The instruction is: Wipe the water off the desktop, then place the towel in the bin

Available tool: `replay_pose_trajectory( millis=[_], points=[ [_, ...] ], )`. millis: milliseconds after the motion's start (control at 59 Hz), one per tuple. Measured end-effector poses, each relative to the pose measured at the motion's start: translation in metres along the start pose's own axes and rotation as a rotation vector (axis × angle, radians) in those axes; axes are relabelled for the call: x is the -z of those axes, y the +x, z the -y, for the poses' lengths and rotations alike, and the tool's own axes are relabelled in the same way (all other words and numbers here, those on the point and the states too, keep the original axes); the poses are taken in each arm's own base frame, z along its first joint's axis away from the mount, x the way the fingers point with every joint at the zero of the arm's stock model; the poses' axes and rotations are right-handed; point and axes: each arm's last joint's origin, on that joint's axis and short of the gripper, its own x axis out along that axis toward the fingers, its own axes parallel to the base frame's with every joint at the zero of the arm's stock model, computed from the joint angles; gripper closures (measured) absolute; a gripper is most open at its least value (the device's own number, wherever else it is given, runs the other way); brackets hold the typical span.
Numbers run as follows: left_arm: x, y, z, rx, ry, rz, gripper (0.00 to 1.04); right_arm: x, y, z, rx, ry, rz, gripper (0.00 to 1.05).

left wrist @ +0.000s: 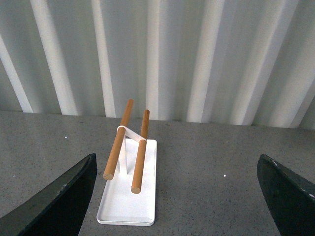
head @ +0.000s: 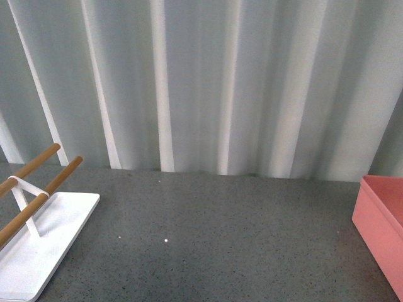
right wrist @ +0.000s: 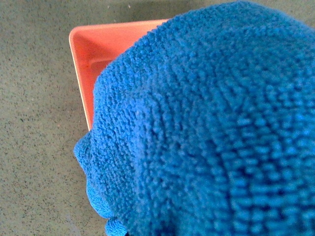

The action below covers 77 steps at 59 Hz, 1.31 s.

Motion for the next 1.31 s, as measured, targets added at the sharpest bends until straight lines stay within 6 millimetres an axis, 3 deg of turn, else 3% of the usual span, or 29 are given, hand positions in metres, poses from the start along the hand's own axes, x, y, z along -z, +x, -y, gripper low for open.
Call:
replay_pose_trajectory(
  millis=[627,1186,1305],
  points=[
    [0.0,0.0,0.0,0.0,0.0,0.0,0.07,0.031,0.047,0.023,0.023,0.097,-0.138,1.0],
    [0.0,0.0,0.0,0.0,0.0,0.0,0.07,0.032,0.05,0.027,0.016,0.119,-0.148,0.07],
    [0.0,0.0,0.0,0.0,0.0,0.0,0.07,0.032,0.05,0.027,0.017,0.12,-0.148,0.08]
  ],
)
